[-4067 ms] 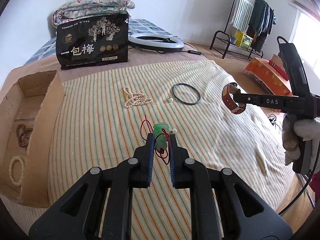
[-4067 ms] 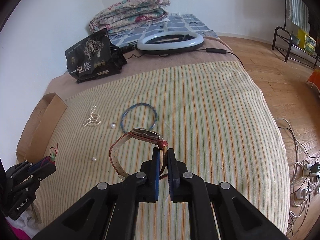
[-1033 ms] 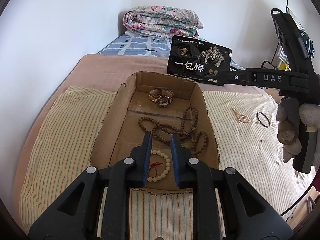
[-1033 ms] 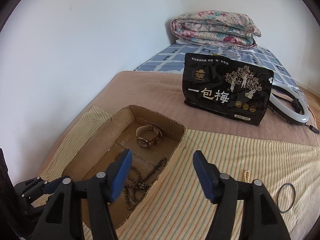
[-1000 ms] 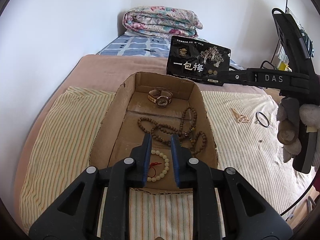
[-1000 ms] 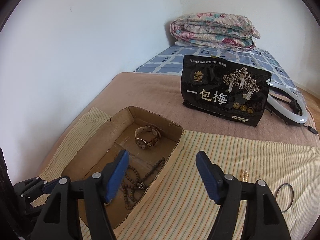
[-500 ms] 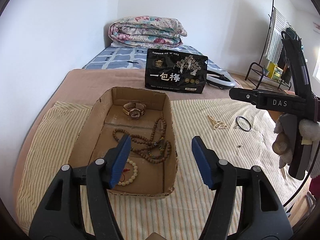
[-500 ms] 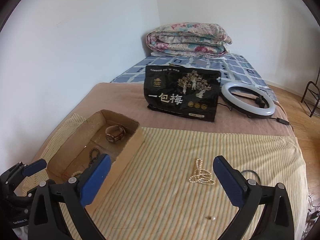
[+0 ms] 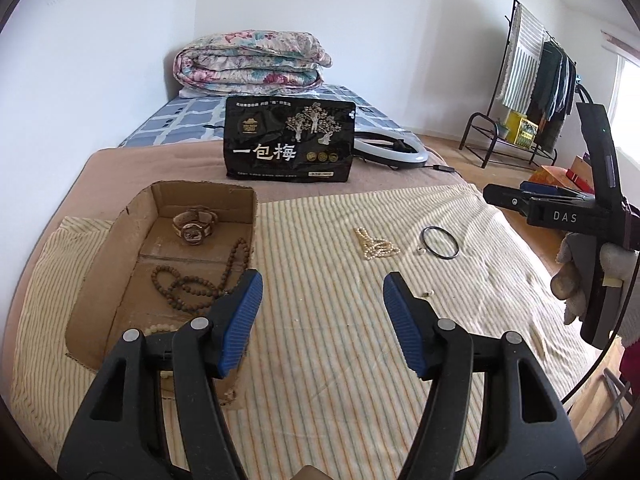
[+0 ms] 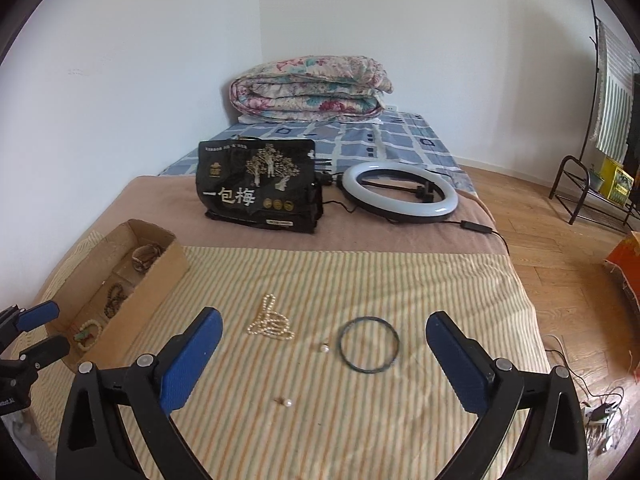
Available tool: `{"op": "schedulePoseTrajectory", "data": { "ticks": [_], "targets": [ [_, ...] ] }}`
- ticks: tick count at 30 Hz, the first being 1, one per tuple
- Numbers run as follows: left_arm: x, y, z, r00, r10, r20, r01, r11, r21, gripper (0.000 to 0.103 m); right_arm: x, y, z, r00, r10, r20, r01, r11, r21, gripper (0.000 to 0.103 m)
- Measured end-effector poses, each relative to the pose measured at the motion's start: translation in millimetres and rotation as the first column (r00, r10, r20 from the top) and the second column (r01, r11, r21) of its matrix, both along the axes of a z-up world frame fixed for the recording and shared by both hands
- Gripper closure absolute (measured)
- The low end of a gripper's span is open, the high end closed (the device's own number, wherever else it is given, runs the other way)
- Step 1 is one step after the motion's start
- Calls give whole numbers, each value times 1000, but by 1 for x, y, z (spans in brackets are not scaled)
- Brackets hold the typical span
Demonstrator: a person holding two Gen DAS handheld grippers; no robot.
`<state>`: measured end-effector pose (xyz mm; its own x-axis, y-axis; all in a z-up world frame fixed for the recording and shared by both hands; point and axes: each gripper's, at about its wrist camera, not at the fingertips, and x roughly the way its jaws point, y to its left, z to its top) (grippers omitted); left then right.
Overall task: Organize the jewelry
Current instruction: 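Lift both open tools away from the box toward the remaining jewelry, then move the left tool to the white pearl necklace while the right tool reaches the black bangle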
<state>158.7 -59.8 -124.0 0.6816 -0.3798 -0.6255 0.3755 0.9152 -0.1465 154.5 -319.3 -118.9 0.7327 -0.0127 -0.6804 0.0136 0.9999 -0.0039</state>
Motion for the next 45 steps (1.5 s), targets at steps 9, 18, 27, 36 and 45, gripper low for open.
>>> {"op": "schedulePoseTrajectory", "data": {
  "ticks": [9, 18, 27, 36, 45],
  "targets": [
    [10, -43, -7, 999, -45, -15, 45, 999, -3, 38, -6, -46, -20, 998, -60, -28, 59, 998, -29, 0],
    [31, -76, -31, 995, -74, -68, 75, 997, 5, 38, -1, -61, -55, 995, -32, -95, 28, 999, -43, 0],
    [64, -107, -61, 986, -96, -133, 97, 995, -2, 38, 16, -66, -90, 990, -7, -142, 6, 1000, -5, 0],
    [101, -132, -100, 972, -80, -220, 79, 997, -10, 38, 32, -68, -115, 985, 12, -174, -10, 1000, 7, 0],
    [124, -144, -116, 968, -67, -242, 73, 997, 15, 38, 48, -59, -128, 978, 65, -201, -67, 998, -4, 0]
  ]
}}
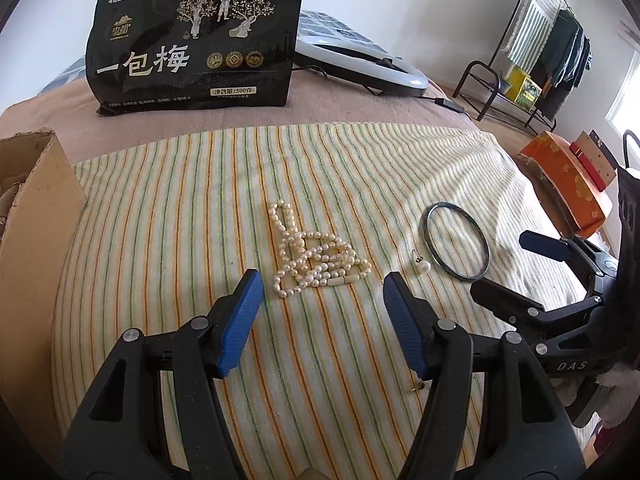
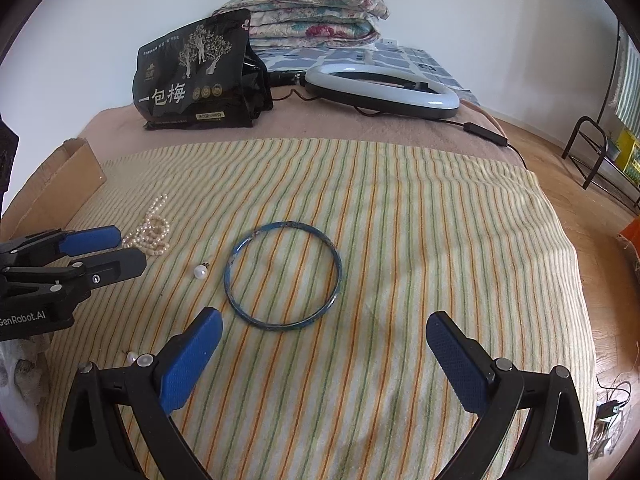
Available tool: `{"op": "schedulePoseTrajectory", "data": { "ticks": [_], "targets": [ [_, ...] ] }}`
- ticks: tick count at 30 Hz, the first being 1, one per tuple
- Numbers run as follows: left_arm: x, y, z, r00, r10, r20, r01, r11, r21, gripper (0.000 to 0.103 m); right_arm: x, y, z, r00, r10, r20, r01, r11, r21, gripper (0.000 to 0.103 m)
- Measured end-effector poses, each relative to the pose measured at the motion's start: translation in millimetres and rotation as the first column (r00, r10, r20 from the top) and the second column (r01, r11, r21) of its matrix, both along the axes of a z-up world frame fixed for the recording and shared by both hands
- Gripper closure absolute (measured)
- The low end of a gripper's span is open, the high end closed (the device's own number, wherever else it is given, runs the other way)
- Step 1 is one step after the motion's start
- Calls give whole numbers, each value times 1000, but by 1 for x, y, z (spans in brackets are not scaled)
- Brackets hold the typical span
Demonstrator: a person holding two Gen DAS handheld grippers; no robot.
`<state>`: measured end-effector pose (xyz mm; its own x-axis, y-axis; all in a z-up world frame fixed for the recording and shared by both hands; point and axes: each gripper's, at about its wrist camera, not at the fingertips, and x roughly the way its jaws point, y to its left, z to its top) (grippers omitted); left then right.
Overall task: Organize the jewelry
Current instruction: 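Move the left tool to the white pearl necklace while the right tool reaches the black bangle, then grasp the pearl necklace with the left tool while the right tool grasps the black bangle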
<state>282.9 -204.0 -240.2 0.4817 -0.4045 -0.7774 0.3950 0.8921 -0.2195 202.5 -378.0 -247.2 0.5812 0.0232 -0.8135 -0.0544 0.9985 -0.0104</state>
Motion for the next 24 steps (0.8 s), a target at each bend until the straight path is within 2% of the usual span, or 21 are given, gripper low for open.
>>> {"op": "schedulePoseTrajectory", "data": {
  "ticks": [8, 12, 18, 21, 24],
  "targets": [
    [9, -4, -4, 1000, 8, 4, -9, 1000, 28, 39, 13, 14, -5, 999, 35, -27, -37, 997, -68, 1],
    [15, -6, -6, 1000, 17, 9, -17, 999, 44, 43, 23, 16, -7, 998, 43, -44, -46, 997, -58, 6],
    [19, -11, -9, 1000, 15, 24, -16, 998, 67, 49, 31, 9, -12, 998, 35, -60, -36, 999, -23, 5],
    [22, -12, -10, 1000, 9, 24, -10, 998, 64, 58, 34, 7, -13, 998, 35, -60, -35, 999, -11, 5],
    [26, -11, -11, 1000, 19, 19, -20, 998, 62, 77, 34, 7, -13, 998, 37, -59, -37, 999, -7, 6]
  ]
}}
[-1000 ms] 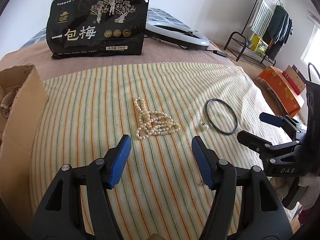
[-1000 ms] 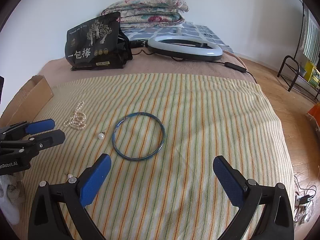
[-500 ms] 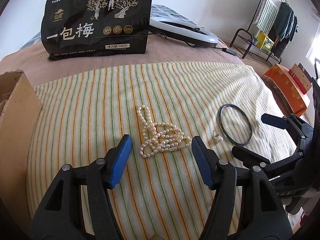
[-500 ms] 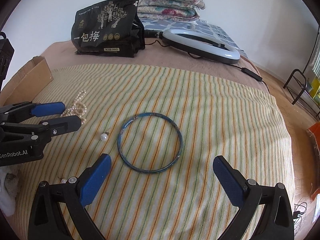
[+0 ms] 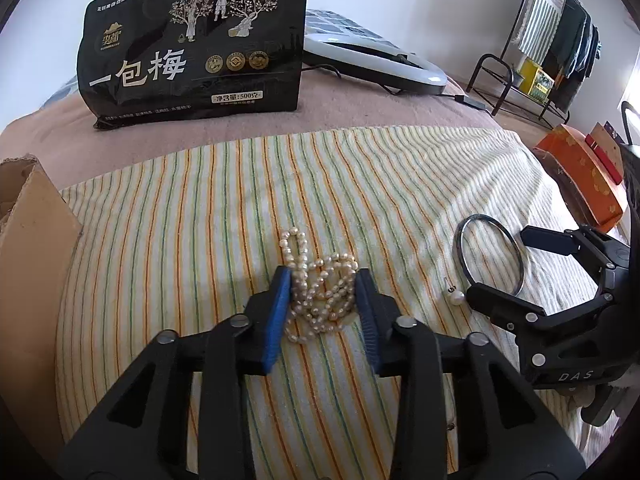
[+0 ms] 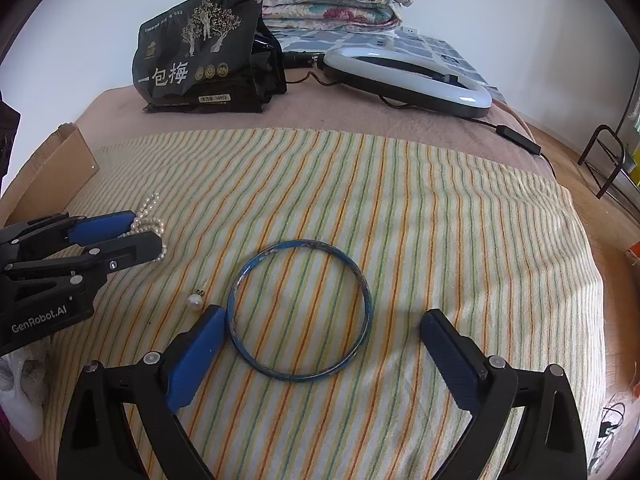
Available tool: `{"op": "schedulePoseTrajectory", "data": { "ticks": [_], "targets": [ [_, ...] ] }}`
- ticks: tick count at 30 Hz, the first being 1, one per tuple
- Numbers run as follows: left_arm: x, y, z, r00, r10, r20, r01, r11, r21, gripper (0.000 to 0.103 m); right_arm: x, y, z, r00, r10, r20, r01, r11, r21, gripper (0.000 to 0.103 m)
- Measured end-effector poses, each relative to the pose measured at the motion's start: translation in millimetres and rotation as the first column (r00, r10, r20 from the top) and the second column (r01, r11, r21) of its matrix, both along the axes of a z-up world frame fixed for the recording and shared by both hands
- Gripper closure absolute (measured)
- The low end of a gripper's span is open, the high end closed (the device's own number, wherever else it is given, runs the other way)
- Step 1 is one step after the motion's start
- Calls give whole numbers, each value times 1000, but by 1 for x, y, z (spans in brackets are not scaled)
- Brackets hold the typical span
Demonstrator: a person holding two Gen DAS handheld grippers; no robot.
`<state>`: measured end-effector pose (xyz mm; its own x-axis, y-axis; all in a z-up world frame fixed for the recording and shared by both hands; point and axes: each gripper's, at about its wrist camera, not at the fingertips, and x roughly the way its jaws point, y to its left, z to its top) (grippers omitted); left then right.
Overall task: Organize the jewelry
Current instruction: 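Grasp the pearl necklace with the left tool while the right tool grasps the black bangle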
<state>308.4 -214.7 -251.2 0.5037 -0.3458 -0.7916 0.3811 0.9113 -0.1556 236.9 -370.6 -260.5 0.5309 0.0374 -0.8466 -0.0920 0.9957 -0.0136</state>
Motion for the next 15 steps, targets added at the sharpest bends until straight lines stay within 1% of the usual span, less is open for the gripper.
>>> {"op": "schedulePoseTrajectory", "data": {
  "ticks": [3, 4, 5, 6, 9, 15],
  "targets": [
    [1, 2, 0, 1000, 2, -5, -2, 1000, -15, 87, -1, -2, 1, 1000, -2, 4, 2, 1000, 11, 13],
    [1, 3, 0, 1000, 2, -5, -2, 1000, -17, 91, -1, -2, 2, 1000, -2, 6, 2, 1000, 17, 19],
    [1, 3, 0, 1000, 3, -4, -4, 1000, -17, 93, -1, -3, 3, 1000, -2, 9, 2, 1000, 21, 26],
    [0, 3, 0, 1000, 2, -3, -2, 1000, -17, 93, -2, -4, 4, 1000, -3, 12, 2, 1000, 25, 30],
    [-2, 4, 1, 1000, 0, -2, 0, 1000, -21, 94, -3, -7, 6, 1000, 0, 8, 0, 999, 41, 30],
    [-6, 12, 8, 1000, 13, -11, -13, 998, -55, 95, -12, -8, 13, 1000, -11, 26, 9, 998, 58, 30]
  ]
}}
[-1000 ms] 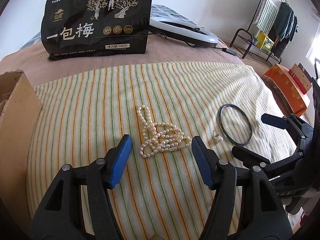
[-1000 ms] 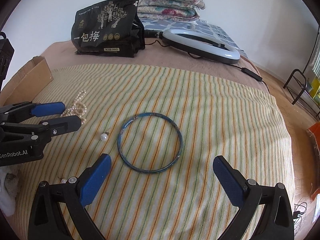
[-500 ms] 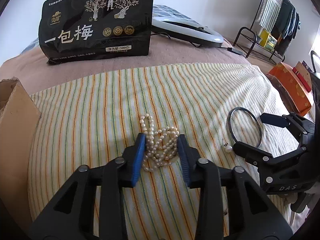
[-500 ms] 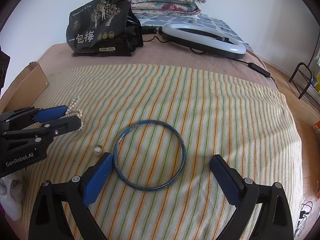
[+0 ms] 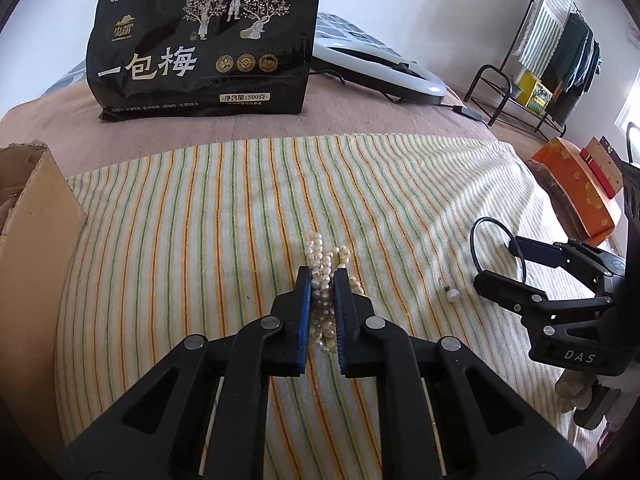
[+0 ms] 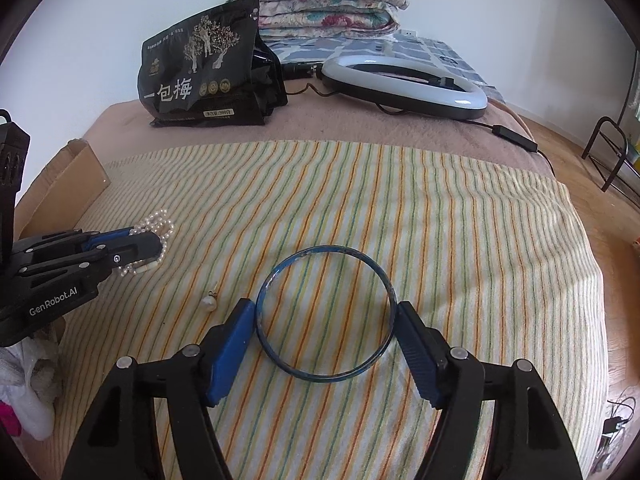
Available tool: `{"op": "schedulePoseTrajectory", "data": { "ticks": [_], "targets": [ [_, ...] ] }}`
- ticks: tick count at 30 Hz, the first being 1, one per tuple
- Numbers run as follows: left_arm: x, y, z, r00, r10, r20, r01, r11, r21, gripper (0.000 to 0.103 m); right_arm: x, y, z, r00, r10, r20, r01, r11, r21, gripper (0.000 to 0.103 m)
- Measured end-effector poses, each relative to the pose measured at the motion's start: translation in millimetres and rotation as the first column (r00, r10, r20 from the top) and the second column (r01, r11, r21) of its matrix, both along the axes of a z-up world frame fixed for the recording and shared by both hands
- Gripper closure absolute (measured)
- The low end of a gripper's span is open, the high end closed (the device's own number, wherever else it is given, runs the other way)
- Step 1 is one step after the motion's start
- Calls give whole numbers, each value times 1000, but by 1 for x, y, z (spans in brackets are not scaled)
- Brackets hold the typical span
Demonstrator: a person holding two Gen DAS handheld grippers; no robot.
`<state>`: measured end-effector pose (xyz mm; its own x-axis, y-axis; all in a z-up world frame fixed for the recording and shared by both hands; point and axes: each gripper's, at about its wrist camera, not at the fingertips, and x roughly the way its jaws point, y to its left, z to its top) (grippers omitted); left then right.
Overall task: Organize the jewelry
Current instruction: 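Grasp the pearl necklace with the left tool while the right tool grasps the black bangle, then carry the pearl necklace and bangle over the cardboard box and lower them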
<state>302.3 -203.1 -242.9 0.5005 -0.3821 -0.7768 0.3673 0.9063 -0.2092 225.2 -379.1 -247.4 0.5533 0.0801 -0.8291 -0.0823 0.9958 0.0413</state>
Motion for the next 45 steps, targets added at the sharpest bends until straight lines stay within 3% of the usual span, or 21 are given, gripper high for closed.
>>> {"op": "schedulePoseTrajectory", "data": {
  "ticks": [23, 35, 45],
  "targets": [
    [-64, 39, 79, 991, 12, 133, -2, 998, -69, 96, -58, 12, 72, 995, 7, 98, -10, 1000, 24, 30],
    [-92, 85, 117, 979, 68, 192, -52, 995, -87, 96, -74, 52, 111, 987, 63, 148, -69, 997, 36, 30],
    [-102, 148, 134, 963, 150, 223, -133, 987, -87, 96, -67, 105, 131, 975, 132, 179, -142, 989, 46, 30]
  ]
}}
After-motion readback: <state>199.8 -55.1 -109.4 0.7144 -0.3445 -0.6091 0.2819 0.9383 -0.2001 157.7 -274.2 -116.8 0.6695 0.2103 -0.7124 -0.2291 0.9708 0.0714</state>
